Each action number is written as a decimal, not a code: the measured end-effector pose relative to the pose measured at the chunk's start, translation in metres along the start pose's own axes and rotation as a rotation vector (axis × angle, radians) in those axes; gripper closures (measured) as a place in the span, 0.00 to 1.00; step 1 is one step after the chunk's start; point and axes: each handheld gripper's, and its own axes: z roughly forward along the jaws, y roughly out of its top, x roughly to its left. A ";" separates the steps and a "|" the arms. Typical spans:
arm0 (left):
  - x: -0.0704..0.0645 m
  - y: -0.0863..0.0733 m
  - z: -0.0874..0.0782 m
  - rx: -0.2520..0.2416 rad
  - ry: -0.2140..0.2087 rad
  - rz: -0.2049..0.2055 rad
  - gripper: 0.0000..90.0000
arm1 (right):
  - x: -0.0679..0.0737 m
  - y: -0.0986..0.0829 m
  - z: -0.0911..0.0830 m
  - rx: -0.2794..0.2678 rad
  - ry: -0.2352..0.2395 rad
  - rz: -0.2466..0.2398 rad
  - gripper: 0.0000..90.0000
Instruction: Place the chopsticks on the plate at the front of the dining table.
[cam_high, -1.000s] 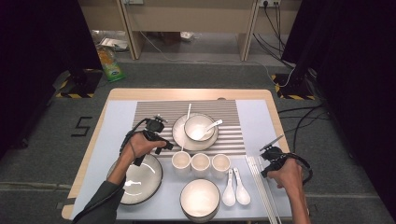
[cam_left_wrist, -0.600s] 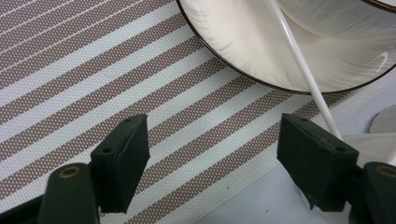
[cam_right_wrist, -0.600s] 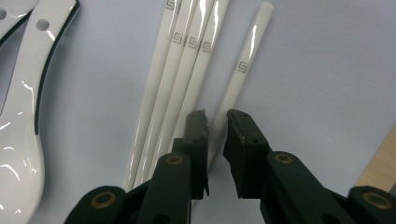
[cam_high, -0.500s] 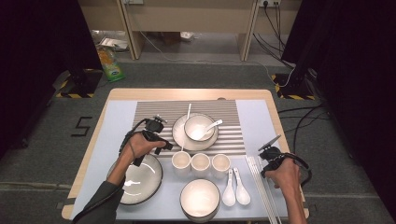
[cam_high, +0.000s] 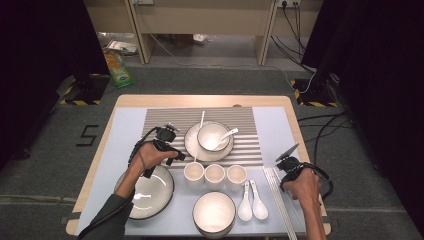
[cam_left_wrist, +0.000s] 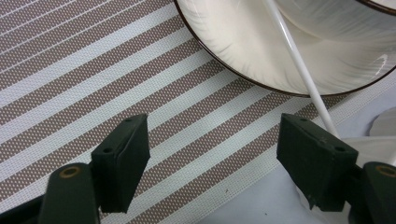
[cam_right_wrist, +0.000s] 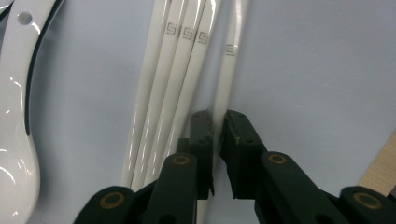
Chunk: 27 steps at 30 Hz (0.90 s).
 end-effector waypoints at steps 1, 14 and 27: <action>0.000 0.000 0.000 -0.001 -0.001 0.000 0.28 | -0.001 0.001 0.000 0.002 0.003 0.005 0.93; 0.004 0.001 -0.001 -0.009 0.001 -0.006 0.28 | -0.015 0.004 -0.016 -0.082 0.007 0.007 0.94; 0.002 0.003 -0.007 -0.026 -0.001 0.000 0.28 | -0.012 0.009 -0.053 -0.221 0.017 -0.021 0.94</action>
